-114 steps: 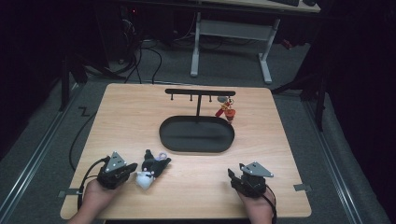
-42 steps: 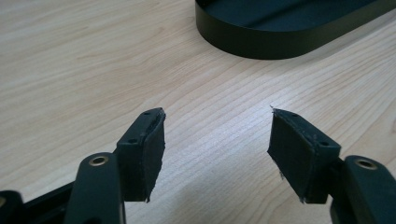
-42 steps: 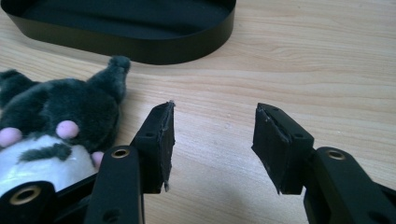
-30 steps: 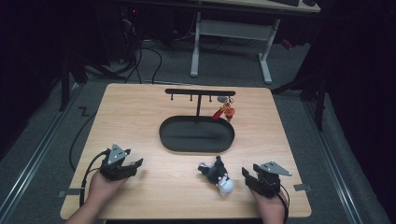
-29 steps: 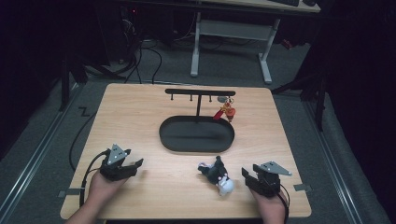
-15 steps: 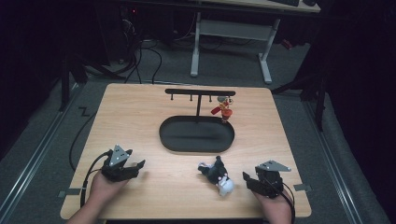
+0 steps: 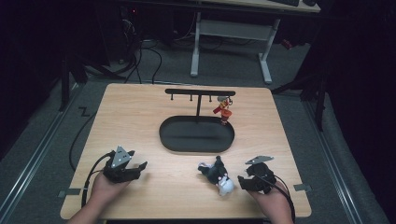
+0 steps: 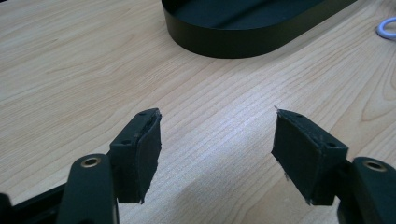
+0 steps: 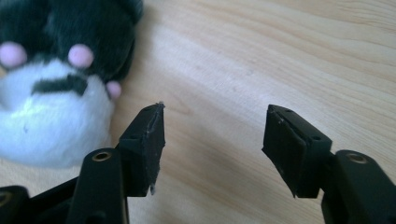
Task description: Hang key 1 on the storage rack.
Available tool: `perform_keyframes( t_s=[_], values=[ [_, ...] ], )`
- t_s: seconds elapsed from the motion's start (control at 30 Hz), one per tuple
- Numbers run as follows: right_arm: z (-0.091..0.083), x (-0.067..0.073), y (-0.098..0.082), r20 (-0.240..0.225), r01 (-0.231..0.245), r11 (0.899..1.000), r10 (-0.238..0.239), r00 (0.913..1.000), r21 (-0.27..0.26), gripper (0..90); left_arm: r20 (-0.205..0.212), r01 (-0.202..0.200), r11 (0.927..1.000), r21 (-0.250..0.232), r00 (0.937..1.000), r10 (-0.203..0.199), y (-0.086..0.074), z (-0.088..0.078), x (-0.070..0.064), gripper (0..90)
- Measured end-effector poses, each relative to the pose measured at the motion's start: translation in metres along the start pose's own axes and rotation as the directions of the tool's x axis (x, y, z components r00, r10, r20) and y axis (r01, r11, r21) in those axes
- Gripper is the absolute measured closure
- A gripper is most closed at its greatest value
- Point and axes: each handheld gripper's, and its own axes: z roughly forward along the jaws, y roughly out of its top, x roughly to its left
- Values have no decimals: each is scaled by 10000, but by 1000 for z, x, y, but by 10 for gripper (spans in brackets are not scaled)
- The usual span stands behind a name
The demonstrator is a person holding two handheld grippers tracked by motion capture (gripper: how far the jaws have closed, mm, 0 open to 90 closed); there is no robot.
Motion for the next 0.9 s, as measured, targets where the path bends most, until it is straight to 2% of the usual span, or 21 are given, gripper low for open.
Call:
perform_keyframes(
  t_s=[0.17,0.3,0.33,0.4,0.53,0.57,0.73,0.77,0.9],
  values=[
    [3,7,4,-152,464,9957,-453,9989,802,366,-34,-3,10000,82,10000,3,0,1,0,327],
    [3,8,6,-287,555,9927,-527,9982,1070,361,-27,40,10000,81,10000,-40,-1,1,2,328],
    [2,8,8,-413,598,9892,-548,9976,1337,353,-4,44,10000,89,10000,-44,-1,1,1,327],
    [1,8,10,-556,650,9862,-571,9968,1526,340,9,25,10000,96,10000,-25,-1,1,1,328],
    [-3,7,14,-743,677,9825,-555,9957,1733,330,45,-5,9999,144,10000,5,-1,2,0,328],
    [-6,8,16,-856,719,9780,-560,9948,1957,322,51,-13,9999,141,10000,12,-1,2,0,328],
    [-14,14,21,-1130,861,9709,-619,9917,2237,296,72,-13,9999,158,10000,12,-1,2,0,328],
    [-21,17,25,-1174,967,9702,-719,9905,2221,286,88,-13,9999,154,10000,12,-1,2,0,328],
    [-30,18,32,-1264,1007,9708,-743,9892,2178,265,101,-30,9999,137,9999,29,0,2,0,328]
  ],
)
